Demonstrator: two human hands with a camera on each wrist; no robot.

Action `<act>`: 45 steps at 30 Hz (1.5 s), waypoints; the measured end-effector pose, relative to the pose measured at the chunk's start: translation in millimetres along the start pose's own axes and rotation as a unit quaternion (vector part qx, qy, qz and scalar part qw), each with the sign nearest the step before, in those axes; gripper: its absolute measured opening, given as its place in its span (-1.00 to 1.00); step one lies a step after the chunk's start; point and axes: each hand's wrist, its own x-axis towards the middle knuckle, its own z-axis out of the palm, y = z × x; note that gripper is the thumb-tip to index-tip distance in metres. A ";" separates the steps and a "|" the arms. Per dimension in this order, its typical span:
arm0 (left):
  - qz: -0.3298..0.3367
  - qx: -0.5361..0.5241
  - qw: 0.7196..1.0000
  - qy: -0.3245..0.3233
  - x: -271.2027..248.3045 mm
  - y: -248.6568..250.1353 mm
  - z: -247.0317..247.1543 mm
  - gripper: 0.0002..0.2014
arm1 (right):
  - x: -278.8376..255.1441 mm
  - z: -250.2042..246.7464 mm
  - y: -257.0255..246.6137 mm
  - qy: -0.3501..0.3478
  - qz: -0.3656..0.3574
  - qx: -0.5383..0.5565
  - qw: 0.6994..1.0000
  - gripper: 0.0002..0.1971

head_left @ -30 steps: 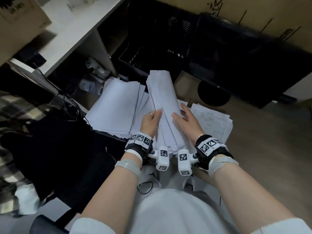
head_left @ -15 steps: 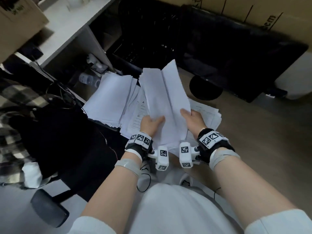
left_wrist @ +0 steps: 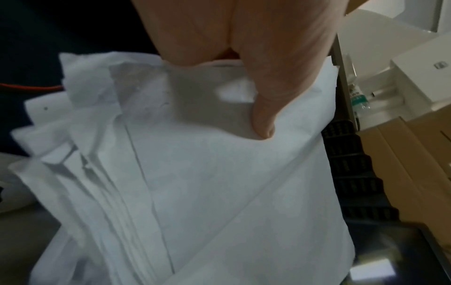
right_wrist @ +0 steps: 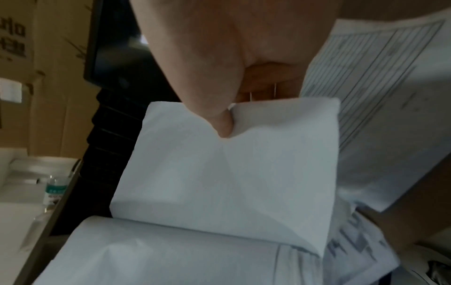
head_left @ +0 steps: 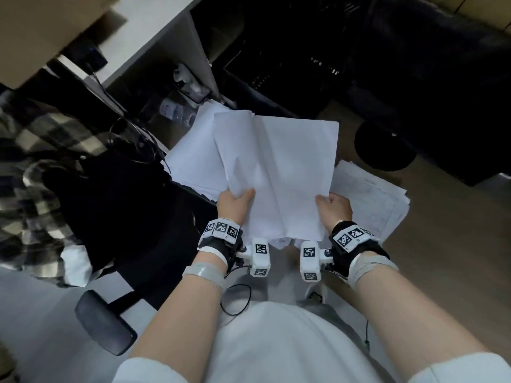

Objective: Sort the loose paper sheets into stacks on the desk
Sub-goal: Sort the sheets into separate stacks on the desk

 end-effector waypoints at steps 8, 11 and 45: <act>0.008 0.025 0.997 0.072 86.0 12.2 -84.8 -0.78 | 6.6 110.6 -55.2 -0.005 0.024 -0.021 0.999 -0.83; -0.005 0.025 0.993 0.116 114.6 14.3 -113.0 -0.73 | 18.8 149.8 -73.3 -0.007 0.032 -0.018 0.999 -0.84; 0.047 -0.052 0.981 -0.179 106.2 36.1 -26.8 -0.56 | -0.6 102.9 -100.2 -0.078 -0.099 0.092 0.988 -0.77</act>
